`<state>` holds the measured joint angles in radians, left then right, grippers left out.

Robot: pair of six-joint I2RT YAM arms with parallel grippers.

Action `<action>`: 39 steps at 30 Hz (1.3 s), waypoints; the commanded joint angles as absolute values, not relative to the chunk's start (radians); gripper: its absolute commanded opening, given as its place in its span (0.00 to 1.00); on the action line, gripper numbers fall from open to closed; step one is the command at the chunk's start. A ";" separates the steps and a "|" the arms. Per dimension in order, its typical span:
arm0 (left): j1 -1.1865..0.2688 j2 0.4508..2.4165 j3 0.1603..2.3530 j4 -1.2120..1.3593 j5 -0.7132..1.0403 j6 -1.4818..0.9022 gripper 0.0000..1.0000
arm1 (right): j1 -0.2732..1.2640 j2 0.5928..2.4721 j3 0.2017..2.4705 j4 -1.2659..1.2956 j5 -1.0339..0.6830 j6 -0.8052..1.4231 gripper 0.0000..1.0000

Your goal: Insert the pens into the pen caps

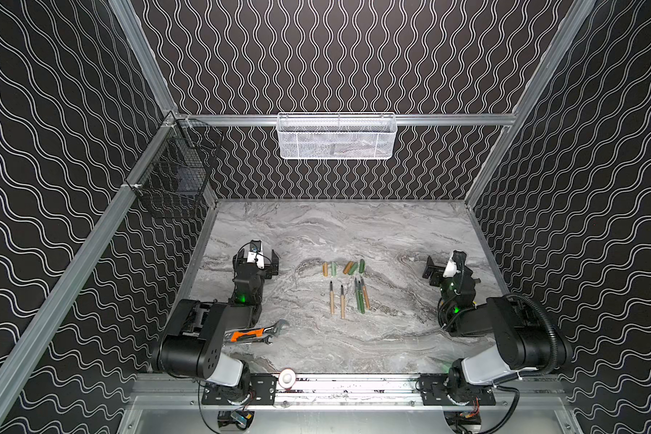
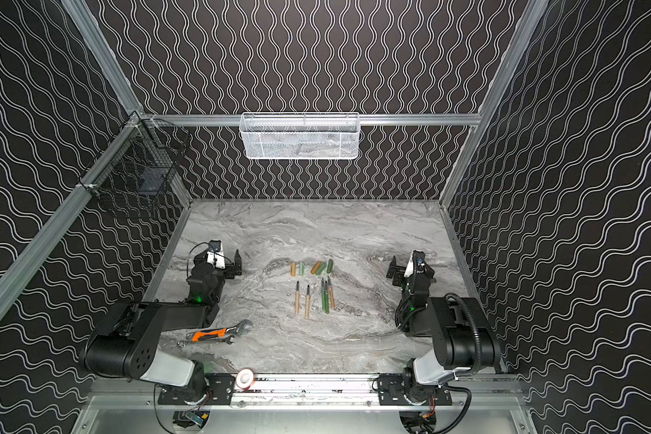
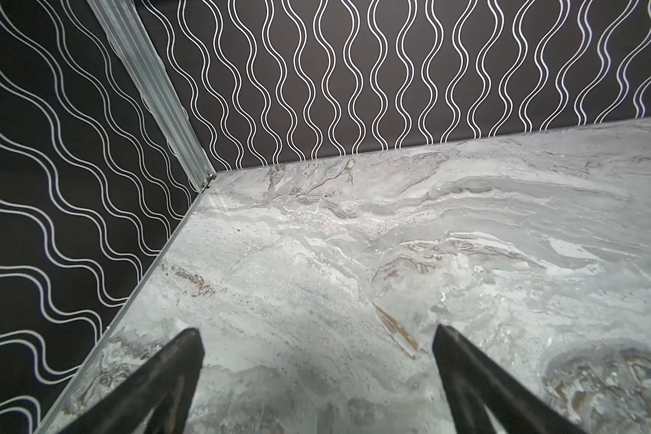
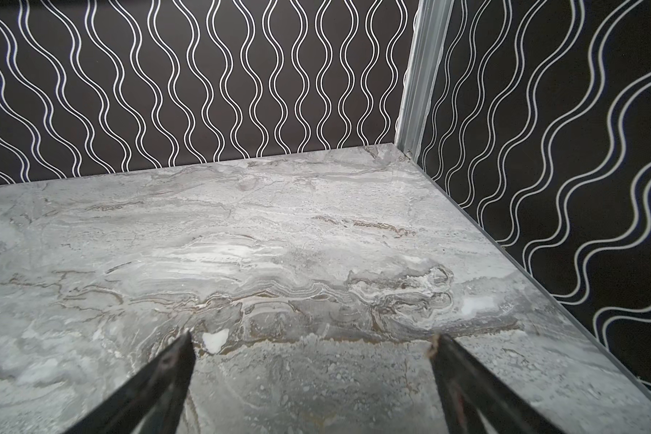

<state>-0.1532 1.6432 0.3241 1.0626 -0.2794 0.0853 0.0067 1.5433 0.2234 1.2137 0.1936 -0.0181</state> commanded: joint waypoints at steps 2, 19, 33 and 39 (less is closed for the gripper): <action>-0.169 1.647 0.307 1.166 -0.339 0.108 0.99 | 0.009 1.548 0.229 1.259 0.195 -0.020 1.00; -0.330 1.586 0.376 1.014 -0.549 0.240 0.99 | 0.009 1.548 0.238 1.242 0.202 -0.015 1.00; -0.454 1.495 0.664 0.347 -0.813 0.029 0.99 | 0.009 1.548 0.238 1.242 0.202 -0.015 1.00; -0.465 1.438 0.852 -0.020 -0.805 -0.157 0.99 | 0.008 1.548 0.239 1.242 0.201 -0.015 1.00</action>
<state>-0.4610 1.4517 0.7929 0.2276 -0.7944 -0.0166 0.0067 1.5471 0.2317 1.2121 0.1967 -0.0181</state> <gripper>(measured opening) 0.990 0.998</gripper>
